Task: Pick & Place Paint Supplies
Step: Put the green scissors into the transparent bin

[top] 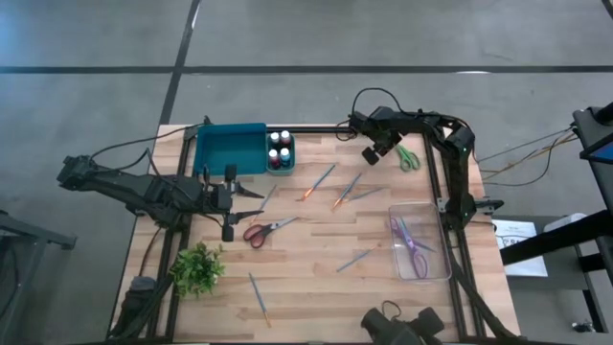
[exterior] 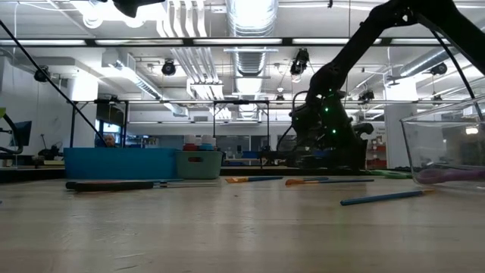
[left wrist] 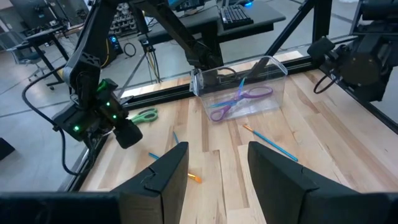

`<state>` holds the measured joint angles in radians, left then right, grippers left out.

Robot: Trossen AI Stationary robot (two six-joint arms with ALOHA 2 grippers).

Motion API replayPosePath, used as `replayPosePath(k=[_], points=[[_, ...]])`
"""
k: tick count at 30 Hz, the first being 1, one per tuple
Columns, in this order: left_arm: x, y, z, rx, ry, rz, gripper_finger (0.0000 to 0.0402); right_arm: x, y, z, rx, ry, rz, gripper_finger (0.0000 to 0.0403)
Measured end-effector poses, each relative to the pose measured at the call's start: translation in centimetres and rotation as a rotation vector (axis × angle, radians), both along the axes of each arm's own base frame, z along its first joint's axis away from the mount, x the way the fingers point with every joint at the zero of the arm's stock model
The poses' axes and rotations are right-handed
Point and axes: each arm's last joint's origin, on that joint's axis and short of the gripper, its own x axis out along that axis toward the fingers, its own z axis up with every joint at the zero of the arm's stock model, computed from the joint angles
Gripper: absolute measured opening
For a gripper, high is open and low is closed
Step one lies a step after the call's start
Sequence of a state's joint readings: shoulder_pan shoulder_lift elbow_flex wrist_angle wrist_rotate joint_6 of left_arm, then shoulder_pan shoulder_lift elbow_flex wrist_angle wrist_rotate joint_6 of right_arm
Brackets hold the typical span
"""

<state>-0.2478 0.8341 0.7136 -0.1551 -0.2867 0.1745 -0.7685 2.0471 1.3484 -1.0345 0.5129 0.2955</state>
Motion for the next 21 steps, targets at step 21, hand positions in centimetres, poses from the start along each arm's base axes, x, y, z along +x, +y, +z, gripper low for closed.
replayPosePath(k=[21], points=[[0.0, 0.0, 0.0, 0.004, 0.003, -0.001, 0.0173, -1.1, -1.7, 0.4, -0.004, -0.061, -0.060, 0.0123]])
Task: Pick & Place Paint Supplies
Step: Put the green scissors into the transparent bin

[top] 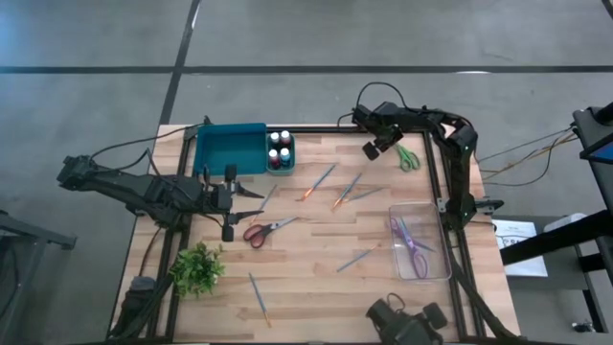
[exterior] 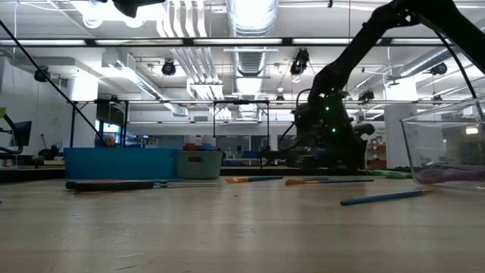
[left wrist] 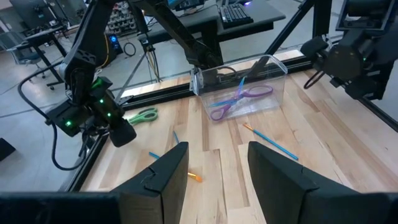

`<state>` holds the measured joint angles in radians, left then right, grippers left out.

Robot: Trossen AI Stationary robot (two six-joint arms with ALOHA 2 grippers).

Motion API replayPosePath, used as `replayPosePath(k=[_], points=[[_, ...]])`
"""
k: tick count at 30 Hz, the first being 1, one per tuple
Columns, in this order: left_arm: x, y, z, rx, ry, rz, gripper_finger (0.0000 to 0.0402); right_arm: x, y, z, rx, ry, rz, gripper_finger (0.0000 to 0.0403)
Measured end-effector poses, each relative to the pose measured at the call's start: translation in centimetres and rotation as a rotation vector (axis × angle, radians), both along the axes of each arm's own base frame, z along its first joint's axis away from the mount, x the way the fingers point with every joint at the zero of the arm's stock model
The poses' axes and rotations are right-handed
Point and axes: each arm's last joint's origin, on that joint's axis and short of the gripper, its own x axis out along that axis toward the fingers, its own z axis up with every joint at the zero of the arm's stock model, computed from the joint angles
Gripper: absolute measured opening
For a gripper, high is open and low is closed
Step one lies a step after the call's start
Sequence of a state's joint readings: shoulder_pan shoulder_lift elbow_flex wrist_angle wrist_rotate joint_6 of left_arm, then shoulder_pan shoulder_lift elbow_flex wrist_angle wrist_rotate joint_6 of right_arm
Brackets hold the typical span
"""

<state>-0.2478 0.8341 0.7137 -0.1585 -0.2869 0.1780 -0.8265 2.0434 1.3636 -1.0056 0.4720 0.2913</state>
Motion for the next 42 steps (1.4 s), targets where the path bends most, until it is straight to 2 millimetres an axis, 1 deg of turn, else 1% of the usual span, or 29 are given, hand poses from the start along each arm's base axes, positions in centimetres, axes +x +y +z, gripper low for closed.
replayPosePath(k=[4, 10, 17, 26, 31, 34, 38, 42], points=[[0.0, 0.0, 0.0, 0.001, 0.004, 0.000, 0.0173, -0.4, -0.3, 0.0, 0.003, 0.002, -0.010, 0.0123], [0.0, 0.0, 0.0, 0.001, 0.005, 0.000, 0.0173, -0.5, -0.5, 0.0, 0.000, 0.004, 0.005, 0.0123], [0.0, 0.0, 0.0, 0.009, 0.005, -0.002, 0.0173, -1.4, -1.1, -0.1, -0.006, 0.022, -0.016, 0.0123], [0.0, 0.0, 0.0, 0.009, 0.004, -0.002, 0.0173, -2.9, -1.4, -1.1, 0.043, -0.021, -0.026, 0.0123], [0.0, 0.0, 0.0, 0.009, 0.004, -0.002, 0.0173, -3.1, -1.4, -1.4, 0.056, -0.026, -0.008, 0.0122], [0.0, 0.0, 0.0, 0.009, 0.004, -0.002, 0.0173, -3.0, -1.4, -1.4, 0.061, -0.032, -0.003, 0.0101], [0.0, 0.0, 0.0, 0.009, 0.004, -0.001, 0.0173, -3.0, -1.4, -1.3, 0.065, -0.044, 0.001, 0.0043], [0.0, 0.0, 0.0, 0.009, 0.004, -0.001, 0.0173, -2.8, -1.2, -0.8, 0.059, -0.068, 0.008, 0.0039]])
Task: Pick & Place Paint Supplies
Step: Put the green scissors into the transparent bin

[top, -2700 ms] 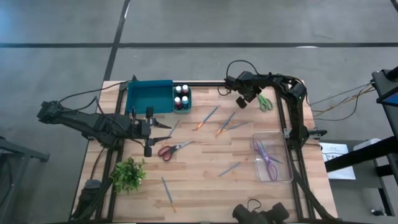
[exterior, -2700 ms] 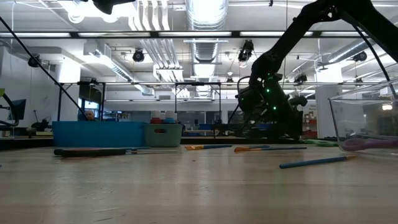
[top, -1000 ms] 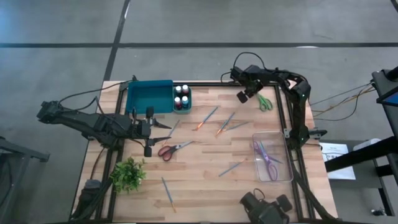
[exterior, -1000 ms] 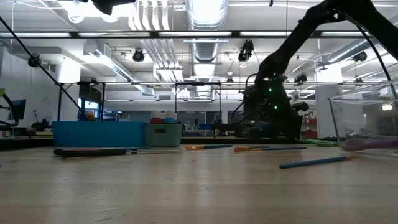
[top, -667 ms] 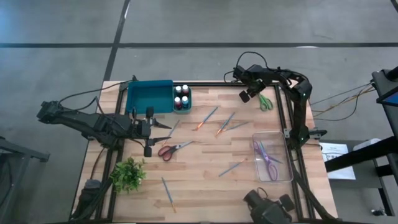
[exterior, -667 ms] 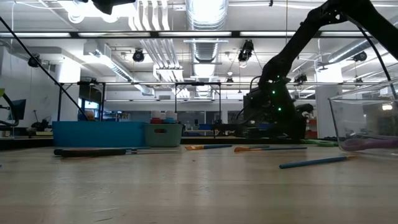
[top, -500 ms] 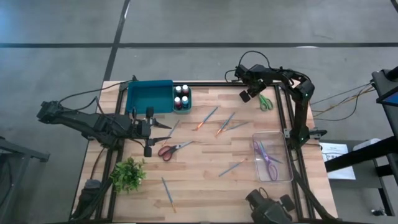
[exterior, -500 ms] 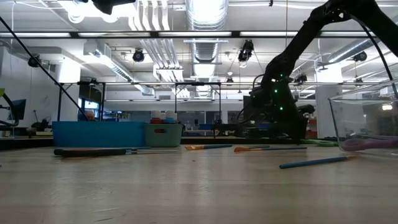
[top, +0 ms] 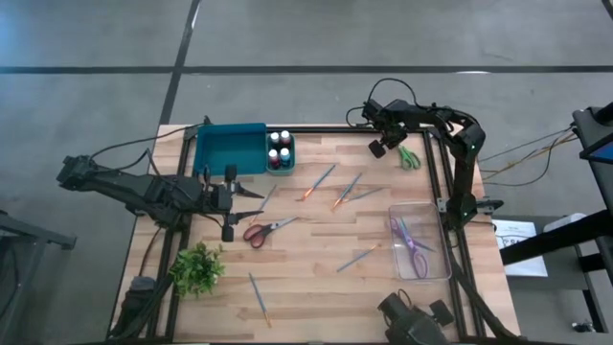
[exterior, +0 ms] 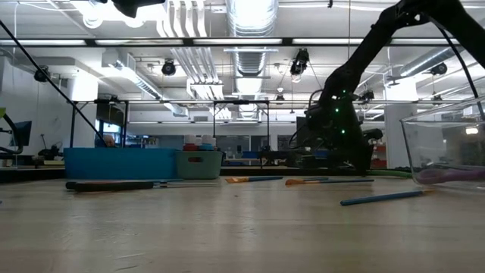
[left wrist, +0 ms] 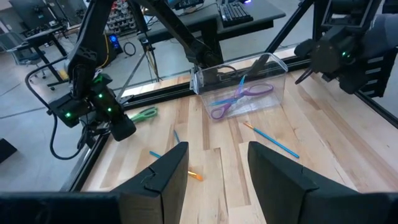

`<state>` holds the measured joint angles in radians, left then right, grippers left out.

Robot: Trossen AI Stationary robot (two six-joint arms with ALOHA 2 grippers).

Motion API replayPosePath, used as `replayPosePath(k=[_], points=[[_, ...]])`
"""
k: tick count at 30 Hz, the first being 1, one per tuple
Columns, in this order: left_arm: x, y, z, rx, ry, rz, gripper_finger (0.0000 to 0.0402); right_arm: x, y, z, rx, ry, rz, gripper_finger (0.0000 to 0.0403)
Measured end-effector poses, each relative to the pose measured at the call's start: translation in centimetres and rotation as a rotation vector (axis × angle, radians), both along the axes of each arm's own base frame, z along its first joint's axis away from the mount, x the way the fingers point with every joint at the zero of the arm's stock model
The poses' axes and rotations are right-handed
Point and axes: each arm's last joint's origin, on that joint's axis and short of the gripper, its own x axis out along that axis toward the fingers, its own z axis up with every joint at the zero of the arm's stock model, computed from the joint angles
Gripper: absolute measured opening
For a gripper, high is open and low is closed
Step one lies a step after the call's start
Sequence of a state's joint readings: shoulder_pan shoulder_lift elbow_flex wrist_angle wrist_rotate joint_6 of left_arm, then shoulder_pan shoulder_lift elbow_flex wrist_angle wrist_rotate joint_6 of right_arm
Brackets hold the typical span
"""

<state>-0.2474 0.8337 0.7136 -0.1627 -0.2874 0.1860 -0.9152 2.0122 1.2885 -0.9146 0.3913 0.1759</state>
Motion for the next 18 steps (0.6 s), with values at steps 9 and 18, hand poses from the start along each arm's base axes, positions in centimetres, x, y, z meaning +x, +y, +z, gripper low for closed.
replayPosePath(k=[9, 18], points=[[0.0, 0.0, 0.0, 0.006, 0.000, 0.005, 0.0173, 1.2, 2.6, 3.9, -0.029, -0.087, 0.067, 0.0039], [0.0, 0.0, 0.0, 0.009, 0.000, 0.005, 0.0173, 2.8, 8.0, 9.6, -0.056, -0.321, 0.183, 0.0039]])
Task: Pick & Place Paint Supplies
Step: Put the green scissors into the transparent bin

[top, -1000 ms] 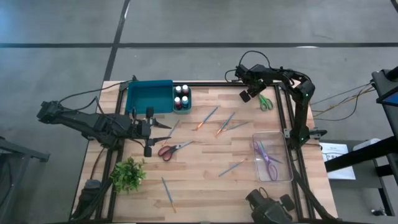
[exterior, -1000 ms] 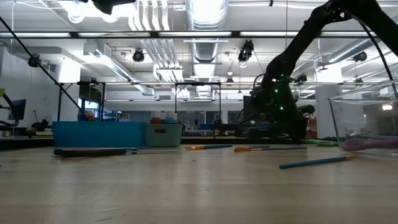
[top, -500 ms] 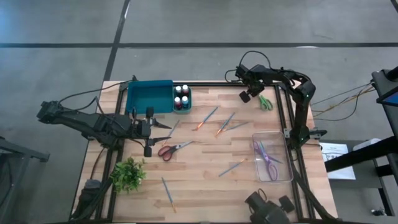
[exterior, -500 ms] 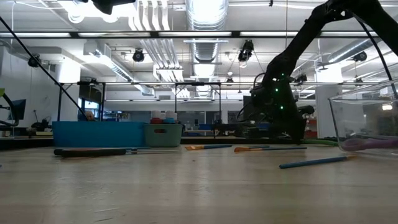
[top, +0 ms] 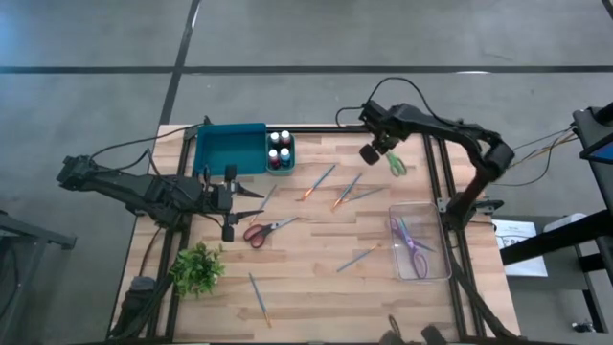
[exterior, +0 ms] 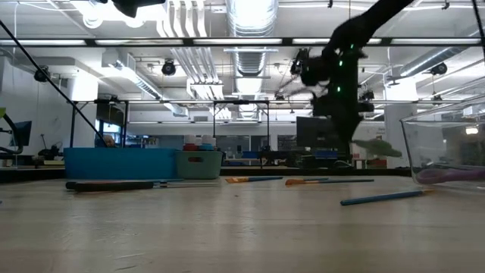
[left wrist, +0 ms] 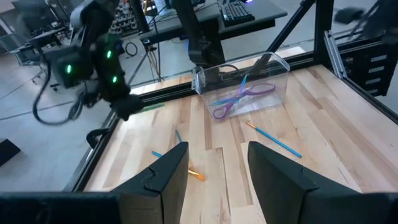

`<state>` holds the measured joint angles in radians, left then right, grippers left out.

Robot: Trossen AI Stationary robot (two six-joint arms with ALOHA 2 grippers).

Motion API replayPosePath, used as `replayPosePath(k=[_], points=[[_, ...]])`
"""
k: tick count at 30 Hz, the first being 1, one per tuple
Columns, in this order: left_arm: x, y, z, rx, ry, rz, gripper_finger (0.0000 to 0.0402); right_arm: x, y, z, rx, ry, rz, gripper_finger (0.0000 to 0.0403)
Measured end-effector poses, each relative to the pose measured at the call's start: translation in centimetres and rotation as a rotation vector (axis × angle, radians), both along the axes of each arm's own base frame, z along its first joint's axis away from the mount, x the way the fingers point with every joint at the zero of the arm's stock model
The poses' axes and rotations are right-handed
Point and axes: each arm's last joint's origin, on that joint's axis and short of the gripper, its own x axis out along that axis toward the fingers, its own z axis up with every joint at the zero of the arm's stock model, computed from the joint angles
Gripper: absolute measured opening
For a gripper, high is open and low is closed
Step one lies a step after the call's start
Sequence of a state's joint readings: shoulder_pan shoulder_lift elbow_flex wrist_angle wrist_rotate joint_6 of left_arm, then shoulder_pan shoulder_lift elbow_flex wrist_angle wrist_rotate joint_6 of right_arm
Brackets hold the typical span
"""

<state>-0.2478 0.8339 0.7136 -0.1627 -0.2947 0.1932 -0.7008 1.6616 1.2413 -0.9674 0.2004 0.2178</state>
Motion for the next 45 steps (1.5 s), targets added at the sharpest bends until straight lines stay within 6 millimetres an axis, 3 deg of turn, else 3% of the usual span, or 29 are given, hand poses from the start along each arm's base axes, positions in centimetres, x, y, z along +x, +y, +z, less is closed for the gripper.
replayPosePath(k=[10, 17, 24, 33, 38, 45], points=[[0.0, 0.0, 0.0, 0.000, 0.000, 0.000, 0.0173, -0.9, 8.8, 6.8, 0.014, -0.202, 0.093, 0.0039], [0.0, 0.0, 0.0, -0.004, -0.001, 0.001, 0.0173, -2.4, 15.2, 8.9, 0.093, -0.297, 0.136, 0.0039], [0.0, 0.0, 0.0, -0.004, -0.001, 0.001, 0.0173, -3.6, 21.6, 8.9, 0.193, -0.338, 0.141, 0.0039], [0.0, 0.0, 0.0, -0.011, -0.002, 0.003, 0.0173, -5.9, 27.8, 7.3, 0.218, -0.264, 0.055, 0.0039], [0.0, 0.0, 0.0, -0.019, -0.002, 0.005, 0.0173, -7.2, 29.3, 5.0, 0.185, -0.208, -0.007, 0.0039], [-0.1, 0.0, -0.2, -0.039, 0.017, 0.012, 0.0173, -7.9, 29.3, 2.9, 0.160, -0.156, -0.050, 0.0039]])
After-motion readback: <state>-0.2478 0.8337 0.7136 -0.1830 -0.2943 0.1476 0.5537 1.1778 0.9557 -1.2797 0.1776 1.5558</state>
